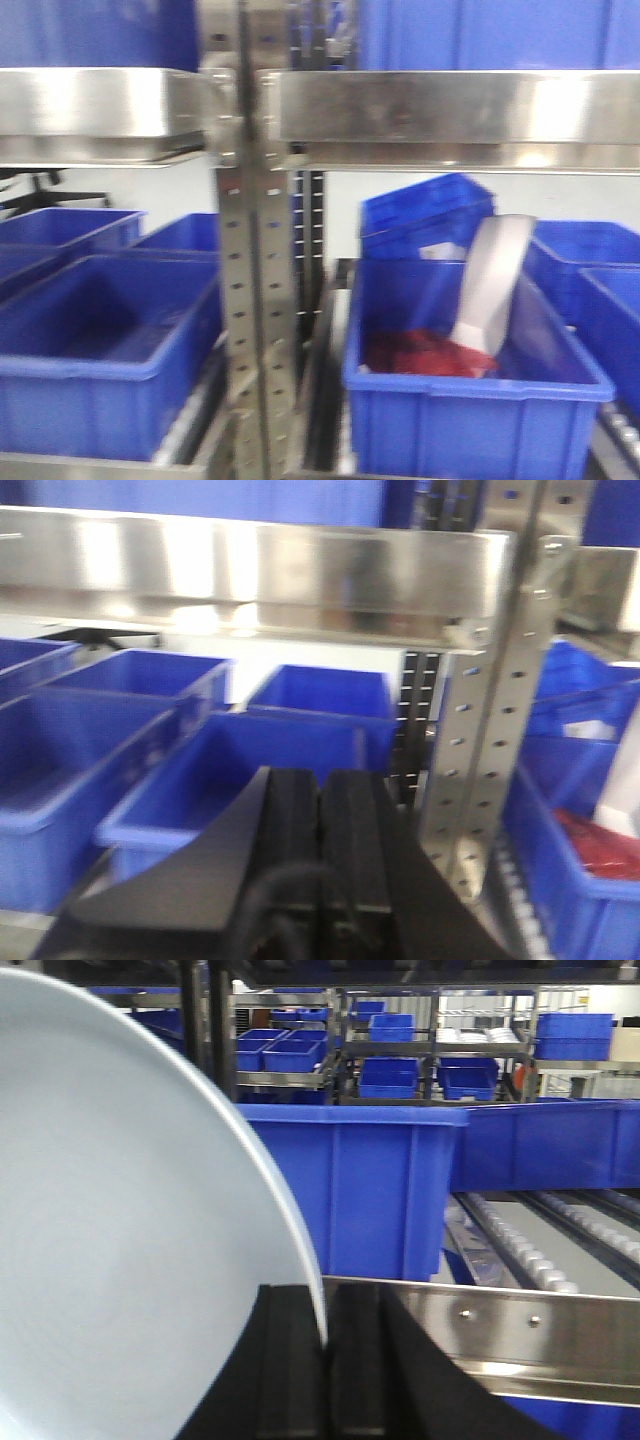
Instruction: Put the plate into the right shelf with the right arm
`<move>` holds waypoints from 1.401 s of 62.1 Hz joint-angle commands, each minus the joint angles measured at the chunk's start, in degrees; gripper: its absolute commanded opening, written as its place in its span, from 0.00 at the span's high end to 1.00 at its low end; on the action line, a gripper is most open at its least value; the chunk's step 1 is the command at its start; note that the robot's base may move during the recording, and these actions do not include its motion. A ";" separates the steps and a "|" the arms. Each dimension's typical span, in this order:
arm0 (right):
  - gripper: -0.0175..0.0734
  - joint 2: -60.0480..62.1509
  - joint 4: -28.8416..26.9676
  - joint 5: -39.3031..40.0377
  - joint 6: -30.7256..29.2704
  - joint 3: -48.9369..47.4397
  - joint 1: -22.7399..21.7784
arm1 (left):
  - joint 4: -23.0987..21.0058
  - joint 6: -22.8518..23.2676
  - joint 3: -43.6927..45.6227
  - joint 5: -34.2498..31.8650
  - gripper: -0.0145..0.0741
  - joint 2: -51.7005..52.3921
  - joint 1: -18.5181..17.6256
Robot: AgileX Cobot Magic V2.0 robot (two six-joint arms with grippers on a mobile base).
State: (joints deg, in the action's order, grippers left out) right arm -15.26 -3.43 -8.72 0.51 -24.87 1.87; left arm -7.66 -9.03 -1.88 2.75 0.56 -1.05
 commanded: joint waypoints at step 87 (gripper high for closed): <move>0.75 -0.55 0.47 5.45 -0.51 -1.56 -0.42 | -0.47 0.40 -0.59 -5.16 0.98 0.59 -0.11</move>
State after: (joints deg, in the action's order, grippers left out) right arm -15.26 -3.43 -8.72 0.51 -24.87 1.87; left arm -7.66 -9.03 -1.88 2.75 0.56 -1.05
